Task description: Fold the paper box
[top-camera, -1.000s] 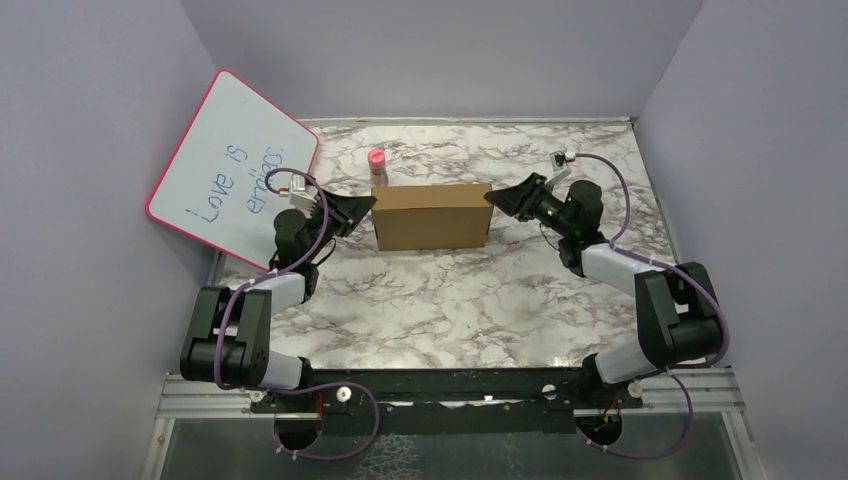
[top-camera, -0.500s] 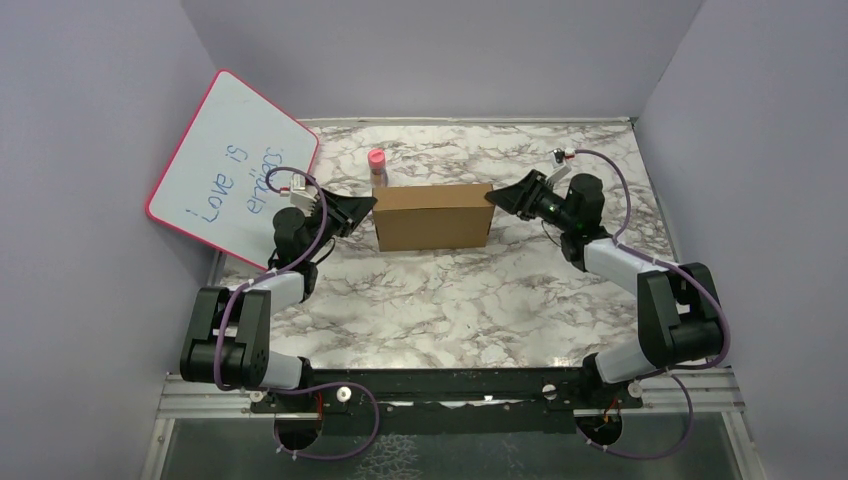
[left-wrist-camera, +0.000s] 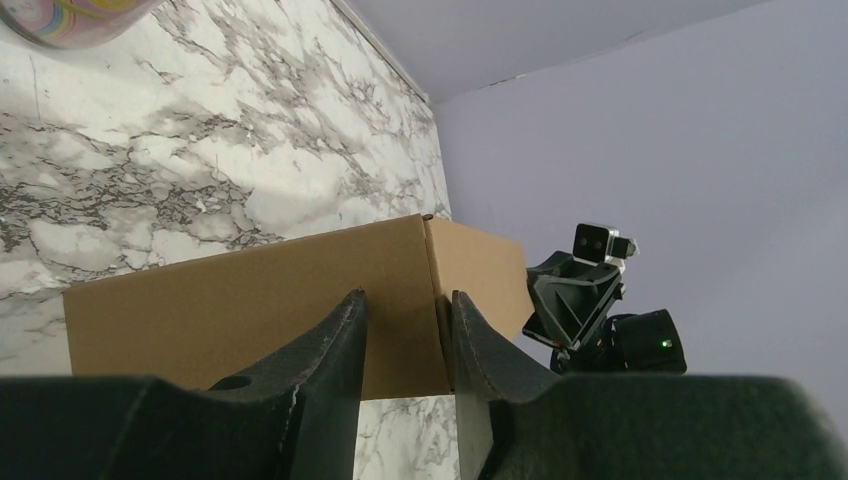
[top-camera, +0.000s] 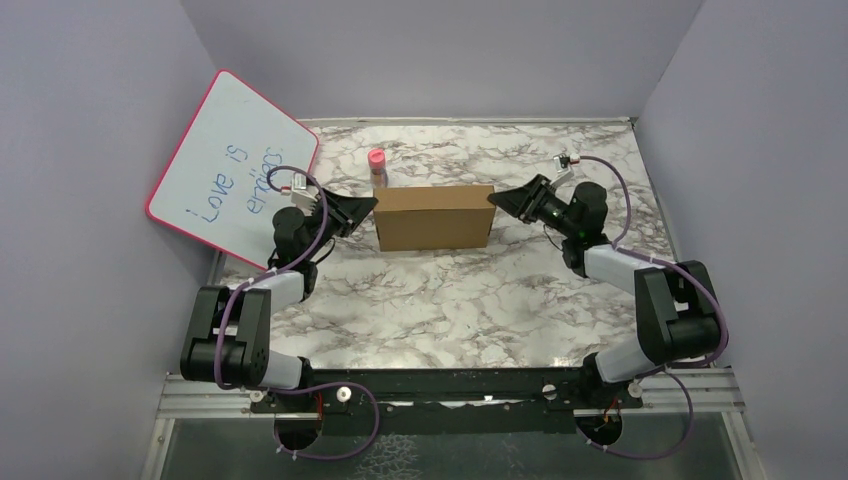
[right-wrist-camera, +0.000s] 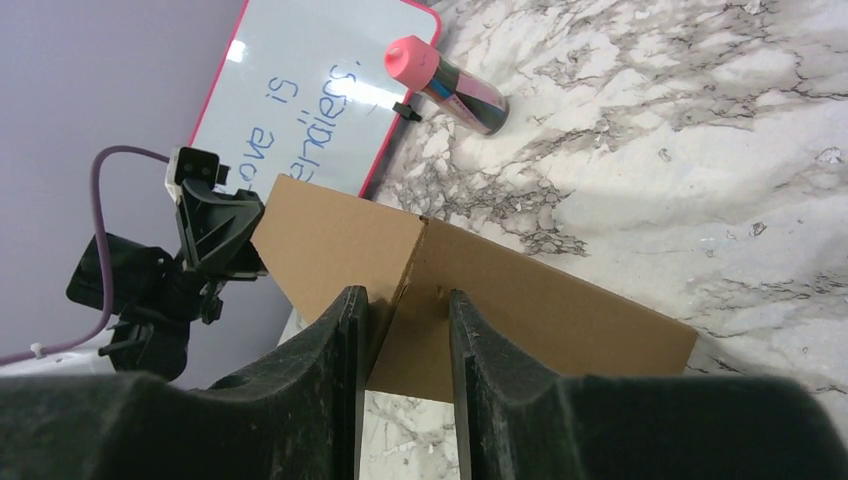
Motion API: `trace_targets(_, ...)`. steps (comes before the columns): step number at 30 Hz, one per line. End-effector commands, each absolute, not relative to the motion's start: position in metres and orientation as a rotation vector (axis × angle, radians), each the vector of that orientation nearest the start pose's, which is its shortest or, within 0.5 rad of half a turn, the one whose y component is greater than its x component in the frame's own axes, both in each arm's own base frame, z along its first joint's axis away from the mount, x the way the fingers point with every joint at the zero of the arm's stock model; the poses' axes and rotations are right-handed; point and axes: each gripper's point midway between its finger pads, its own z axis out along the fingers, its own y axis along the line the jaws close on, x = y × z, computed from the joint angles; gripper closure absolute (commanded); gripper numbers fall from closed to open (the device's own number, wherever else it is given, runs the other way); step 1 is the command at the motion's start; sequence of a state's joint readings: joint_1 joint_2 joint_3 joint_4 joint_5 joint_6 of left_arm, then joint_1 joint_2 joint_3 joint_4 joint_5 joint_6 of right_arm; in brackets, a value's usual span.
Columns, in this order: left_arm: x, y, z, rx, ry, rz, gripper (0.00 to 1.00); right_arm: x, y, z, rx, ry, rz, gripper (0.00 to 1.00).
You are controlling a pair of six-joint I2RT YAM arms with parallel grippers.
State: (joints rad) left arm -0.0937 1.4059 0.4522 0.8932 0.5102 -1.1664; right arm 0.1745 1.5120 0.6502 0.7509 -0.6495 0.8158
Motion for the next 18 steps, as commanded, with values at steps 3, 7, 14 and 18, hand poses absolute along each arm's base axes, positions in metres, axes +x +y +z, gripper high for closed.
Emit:
trace_targets(3,0.322,-0.171,0.104,-0.632,2.068,-1.389,0.93,0.331,0.194,0.091,0.086,2.1,1.254,0.86)
trace_targets(7,0.323,-0.171,0.104,-0.639,2.064,-1.387,0.93,0.329,0.19,0.079,0.035,2.092,1.196,0.89)
trace_targets(14,0.329,-0.172,0.116,-0.602,2.041,-1.395,0.87,0.336,0.193,0.104,-0.012,2.026,1.212,0.78)
trace_targets(18,0.338,-0.172,0.134,-0.552,2.014,-1.382,0.8,0.353,0.193,0.147,-0.061,1.958,1.173,0.61)
